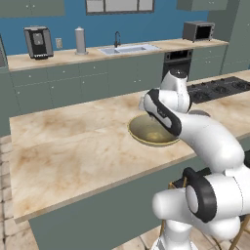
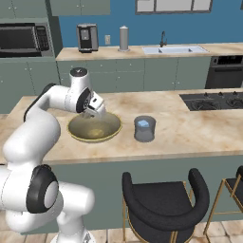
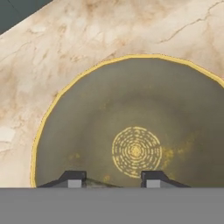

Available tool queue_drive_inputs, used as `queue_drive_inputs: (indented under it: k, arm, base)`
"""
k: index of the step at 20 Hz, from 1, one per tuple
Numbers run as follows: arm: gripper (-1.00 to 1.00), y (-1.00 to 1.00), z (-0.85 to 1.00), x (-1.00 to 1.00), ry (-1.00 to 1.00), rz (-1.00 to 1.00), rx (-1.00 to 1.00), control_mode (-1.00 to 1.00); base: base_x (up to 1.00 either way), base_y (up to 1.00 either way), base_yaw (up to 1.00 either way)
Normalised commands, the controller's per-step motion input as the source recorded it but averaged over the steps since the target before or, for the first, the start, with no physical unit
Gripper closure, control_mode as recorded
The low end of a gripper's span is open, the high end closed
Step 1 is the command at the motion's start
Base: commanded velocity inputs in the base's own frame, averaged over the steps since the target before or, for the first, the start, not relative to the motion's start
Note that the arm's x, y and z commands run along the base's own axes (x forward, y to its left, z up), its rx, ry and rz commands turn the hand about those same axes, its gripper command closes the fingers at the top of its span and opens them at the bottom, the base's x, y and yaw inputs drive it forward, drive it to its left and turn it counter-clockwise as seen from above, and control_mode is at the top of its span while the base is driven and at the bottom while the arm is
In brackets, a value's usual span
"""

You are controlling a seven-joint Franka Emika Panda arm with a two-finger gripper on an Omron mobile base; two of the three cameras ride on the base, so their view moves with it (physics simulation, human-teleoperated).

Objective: There are four ice cubes in the ice bowl. Place two ice cubes in each glass of water.

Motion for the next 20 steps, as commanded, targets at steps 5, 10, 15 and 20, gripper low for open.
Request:
queue_drive_inputs:
  k: [5,10,15,20]
  arm:
    - [1.00,0.02,0.16,0.02,0.00,0.00,-0.02,-1.00]
    - [1.00,0.00,0.08,0.08,0.00,0.00,-0.01,-1.00]
    - [1.00,0.00,0.00,0.17,0.01,0.00,0.00,-1.00]
    - [1.00,0.00,0.00,0.00,-0.01,0.00,0.00,-1.00]
  base:
    - [0.00,0.00,0.00]
    - [0.00,0.00,0.00]
    - [0.00,0.00,0.00]
    - [0.00,0.00,0.00]
